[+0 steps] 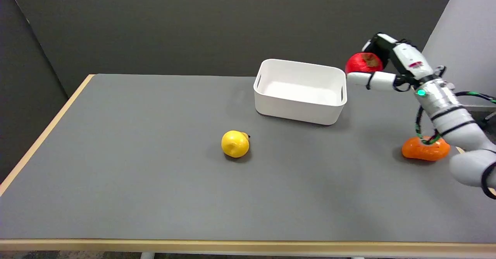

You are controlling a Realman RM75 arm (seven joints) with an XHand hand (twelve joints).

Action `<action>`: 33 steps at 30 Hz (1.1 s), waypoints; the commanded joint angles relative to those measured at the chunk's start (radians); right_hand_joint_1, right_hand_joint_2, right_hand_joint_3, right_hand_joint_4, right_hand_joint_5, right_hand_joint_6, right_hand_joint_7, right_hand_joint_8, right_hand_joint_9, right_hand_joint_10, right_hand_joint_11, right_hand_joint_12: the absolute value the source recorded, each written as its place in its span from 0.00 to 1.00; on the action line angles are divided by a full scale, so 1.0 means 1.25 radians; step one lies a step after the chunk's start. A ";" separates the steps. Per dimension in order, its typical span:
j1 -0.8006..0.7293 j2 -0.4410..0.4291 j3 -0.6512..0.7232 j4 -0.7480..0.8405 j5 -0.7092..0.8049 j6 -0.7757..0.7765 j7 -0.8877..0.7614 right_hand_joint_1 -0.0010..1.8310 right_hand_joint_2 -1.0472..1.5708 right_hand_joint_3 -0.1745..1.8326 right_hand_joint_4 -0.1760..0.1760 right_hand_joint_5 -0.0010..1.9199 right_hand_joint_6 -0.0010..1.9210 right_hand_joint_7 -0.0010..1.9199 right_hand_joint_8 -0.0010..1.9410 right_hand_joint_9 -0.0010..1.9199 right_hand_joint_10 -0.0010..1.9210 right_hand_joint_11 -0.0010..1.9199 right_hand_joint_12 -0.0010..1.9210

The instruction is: Place tomato into white box.

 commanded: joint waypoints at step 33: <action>0.844 -0.400 -0.784 0.652 0.012 -0.263 -0.088 0.72 0.85 0.18 0.12 0.28 0.83 0.39 0.69 0.40 0.78 0.38 0.74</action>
